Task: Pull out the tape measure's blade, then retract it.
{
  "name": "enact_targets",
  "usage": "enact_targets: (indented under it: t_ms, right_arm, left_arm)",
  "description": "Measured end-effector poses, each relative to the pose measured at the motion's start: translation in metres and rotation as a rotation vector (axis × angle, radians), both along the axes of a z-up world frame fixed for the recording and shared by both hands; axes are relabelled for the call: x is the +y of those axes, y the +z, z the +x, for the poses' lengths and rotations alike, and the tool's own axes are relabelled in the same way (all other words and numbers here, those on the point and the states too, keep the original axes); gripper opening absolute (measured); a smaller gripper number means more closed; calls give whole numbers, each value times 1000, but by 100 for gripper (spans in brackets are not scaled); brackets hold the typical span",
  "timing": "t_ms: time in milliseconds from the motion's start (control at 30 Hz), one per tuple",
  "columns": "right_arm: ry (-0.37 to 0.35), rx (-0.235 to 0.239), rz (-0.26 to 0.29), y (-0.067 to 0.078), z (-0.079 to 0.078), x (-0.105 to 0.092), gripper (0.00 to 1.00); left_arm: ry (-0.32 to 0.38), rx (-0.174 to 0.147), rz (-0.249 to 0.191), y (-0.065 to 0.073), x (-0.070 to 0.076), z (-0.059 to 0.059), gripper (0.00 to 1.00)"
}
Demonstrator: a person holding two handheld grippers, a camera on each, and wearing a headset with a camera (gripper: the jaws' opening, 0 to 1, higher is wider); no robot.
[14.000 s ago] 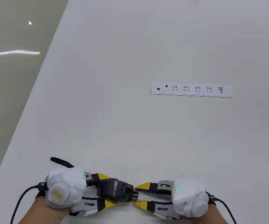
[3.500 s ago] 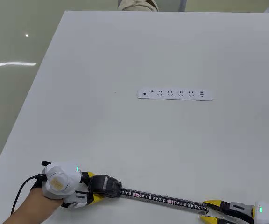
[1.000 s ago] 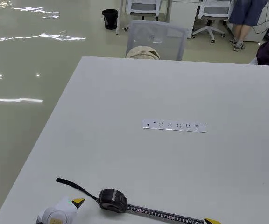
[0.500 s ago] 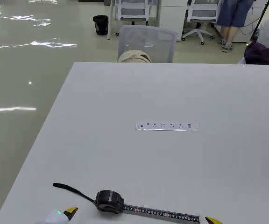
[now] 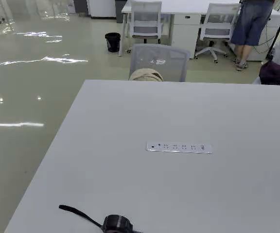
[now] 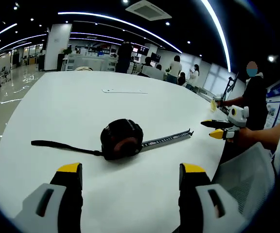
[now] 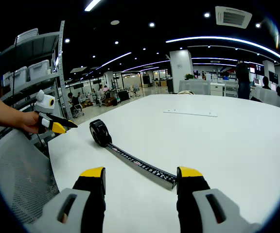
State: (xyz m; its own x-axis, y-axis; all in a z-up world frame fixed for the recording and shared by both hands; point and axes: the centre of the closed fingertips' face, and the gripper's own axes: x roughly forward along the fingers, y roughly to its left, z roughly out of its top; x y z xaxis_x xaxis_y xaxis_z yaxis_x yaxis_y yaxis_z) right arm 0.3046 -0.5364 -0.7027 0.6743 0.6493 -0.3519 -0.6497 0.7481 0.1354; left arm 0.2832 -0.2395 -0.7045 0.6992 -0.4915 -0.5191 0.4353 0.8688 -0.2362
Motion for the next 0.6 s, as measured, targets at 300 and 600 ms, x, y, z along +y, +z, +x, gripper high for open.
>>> enact_targets:
  t_ms: [300, 600]
  right_arm:
    - [6, -14, -2, 8, -10, -1, 59]
    - [12, -11, 0, 8, -20, -2, 60]
  left_arm:
    - [2, -26, -3, 10, 5, -8, 80]
    - [15, -41, -3, 17, 11, -15, 80]
